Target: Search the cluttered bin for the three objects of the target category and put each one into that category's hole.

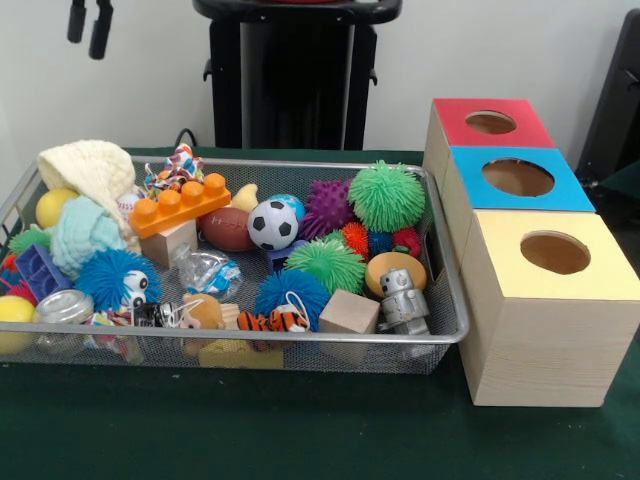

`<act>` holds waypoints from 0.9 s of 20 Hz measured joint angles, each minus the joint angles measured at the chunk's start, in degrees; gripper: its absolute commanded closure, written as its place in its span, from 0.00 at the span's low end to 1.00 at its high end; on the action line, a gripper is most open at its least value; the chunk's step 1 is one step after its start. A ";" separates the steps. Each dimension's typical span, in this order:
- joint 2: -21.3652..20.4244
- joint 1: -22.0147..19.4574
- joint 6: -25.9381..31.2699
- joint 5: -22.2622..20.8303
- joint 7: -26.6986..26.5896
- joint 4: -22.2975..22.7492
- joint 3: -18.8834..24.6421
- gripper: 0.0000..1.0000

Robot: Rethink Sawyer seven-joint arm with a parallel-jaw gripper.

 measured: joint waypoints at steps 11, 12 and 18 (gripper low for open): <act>-9.23 2.28 -0.61 -4.67 -38.06 -7.98 5.22 0.00; -9.46 2.27 -0.59 -5.15 -40.28 -8.29 5.39 0.00; -10.89 2.40 -0.60 -10.37 -52.38 -10.74 6.28 0.00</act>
